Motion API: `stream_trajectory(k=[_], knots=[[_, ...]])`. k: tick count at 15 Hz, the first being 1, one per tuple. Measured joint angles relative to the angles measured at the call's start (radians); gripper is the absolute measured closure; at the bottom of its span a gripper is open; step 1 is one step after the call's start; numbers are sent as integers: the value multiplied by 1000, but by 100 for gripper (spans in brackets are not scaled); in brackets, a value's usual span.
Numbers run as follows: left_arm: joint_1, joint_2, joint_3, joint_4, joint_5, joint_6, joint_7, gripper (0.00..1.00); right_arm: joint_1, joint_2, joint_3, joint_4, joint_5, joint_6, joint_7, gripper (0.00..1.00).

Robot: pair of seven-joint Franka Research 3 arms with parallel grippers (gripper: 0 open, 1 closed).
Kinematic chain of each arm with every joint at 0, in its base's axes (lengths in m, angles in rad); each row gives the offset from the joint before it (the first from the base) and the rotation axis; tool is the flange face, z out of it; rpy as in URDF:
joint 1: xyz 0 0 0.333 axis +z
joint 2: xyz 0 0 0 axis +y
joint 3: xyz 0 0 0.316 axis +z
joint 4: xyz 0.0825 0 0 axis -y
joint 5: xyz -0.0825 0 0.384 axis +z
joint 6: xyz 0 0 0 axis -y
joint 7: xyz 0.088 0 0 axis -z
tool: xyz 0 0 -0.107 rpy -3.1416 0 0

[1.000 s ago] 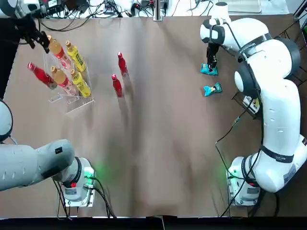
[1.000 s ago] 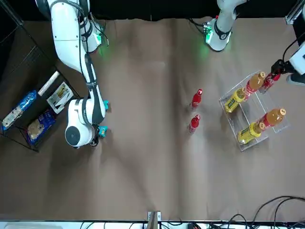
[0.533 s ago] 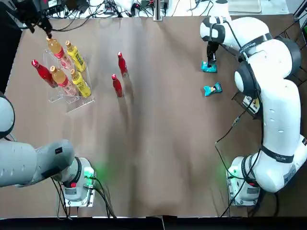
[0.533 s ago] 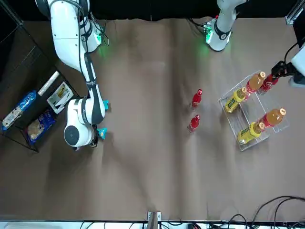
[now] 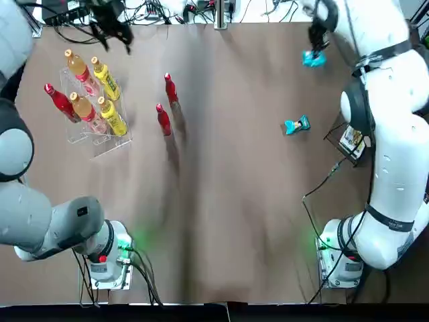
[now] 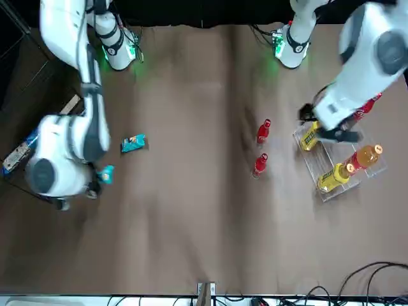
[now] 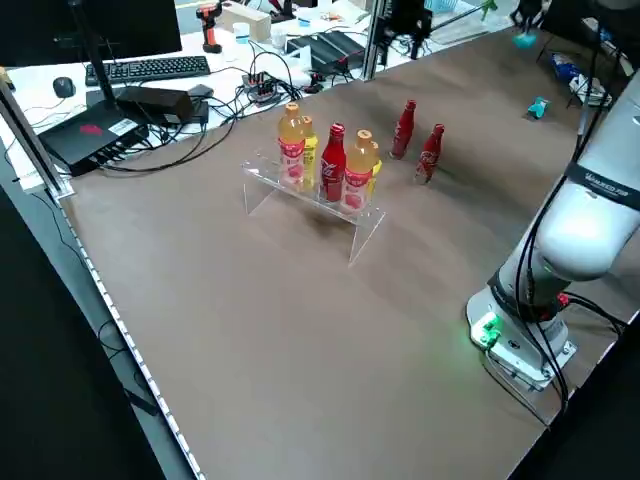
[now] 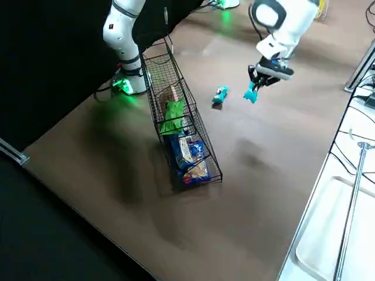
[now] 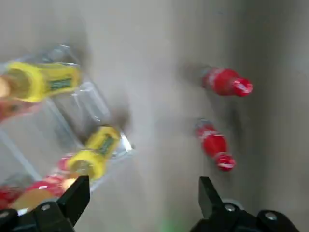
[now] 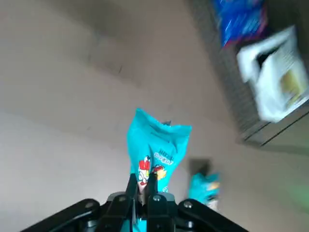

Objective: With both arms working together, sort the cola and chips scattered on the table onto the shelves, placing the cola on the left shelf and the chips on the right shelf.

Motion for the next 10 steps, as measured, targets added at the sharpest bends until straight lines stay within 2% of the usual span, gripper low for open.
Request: stream_trajectory(k=[2,5,7,10], knots=[[-55,69,-33,4,0,43,-82,0,-2,-29,-89,56,-58,-112,-171,90],[-153,159,-33,17,38,149,-162,0,-3,-79,-173,114,-163,-229,-407,90],[-193,212,-32,20,94,199,-205,0,-4,-130,-205,135,-232,-286,-543,90],[-223,323,-31,22,224,283,-301,0,0,-263,-212,143,-376,-342,-674,90]])
